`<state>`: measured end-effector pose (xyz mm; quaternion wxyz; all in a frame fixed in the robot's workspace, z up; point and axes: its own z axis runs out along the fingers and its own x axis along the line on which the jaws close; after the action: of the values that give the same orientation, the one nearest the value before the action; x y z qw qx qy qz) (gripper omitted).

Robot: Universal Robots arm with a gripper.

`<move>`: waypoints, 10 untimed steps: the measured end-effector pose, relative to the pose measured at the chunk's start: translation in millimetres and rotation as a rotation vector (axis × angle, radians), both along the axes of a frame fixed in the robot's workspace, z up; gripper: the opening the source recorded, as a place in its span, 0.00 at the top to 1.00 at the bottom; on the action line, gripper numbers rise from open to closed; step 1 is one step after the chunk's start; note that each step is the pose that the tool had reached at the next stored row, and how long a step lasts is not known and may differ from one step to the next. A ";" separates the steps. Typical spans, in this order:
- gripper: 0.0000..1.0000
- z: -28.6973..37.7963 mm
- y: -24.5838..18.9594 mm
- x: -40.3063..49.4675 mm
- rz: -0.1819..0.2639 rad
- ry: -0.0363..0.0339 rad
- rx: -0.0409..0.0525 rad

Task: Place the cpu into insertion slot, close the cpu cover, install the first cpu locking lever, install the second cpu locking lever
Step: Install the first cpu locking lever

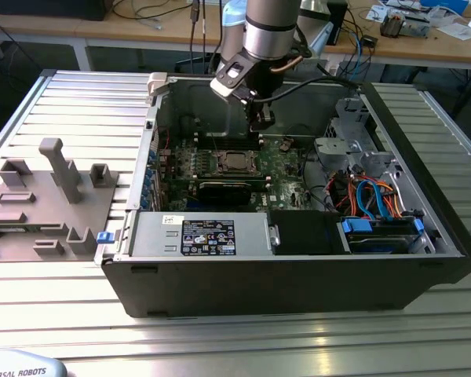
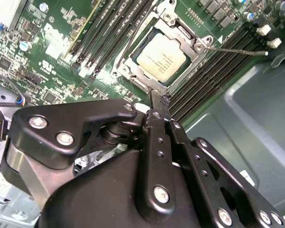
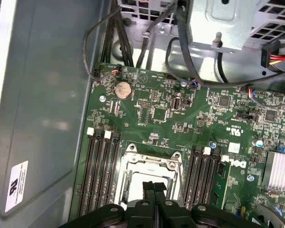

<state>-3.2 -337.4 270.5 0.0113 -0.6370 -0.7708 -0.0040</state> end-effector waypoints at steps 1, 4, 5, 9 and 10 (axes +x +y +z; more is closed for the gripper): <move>0.89 0.0 0.0 0.0 0.011 0.0000 0.0001; 0.89 0.0 0.0 0.0 0.058 0.0000 0.0000; 0.89 0.0 0.0 0.0 0.077 0.0000 0.0000; 0.89 0.0 0.0 0.0 0.133 0.0000 0.0000; 0.89 0.0 0.0 0.0 0.148 0.0000 0.0001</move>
<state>-3.2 -337.4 270.5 0.0115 -0.5781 -0.8159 -0.0032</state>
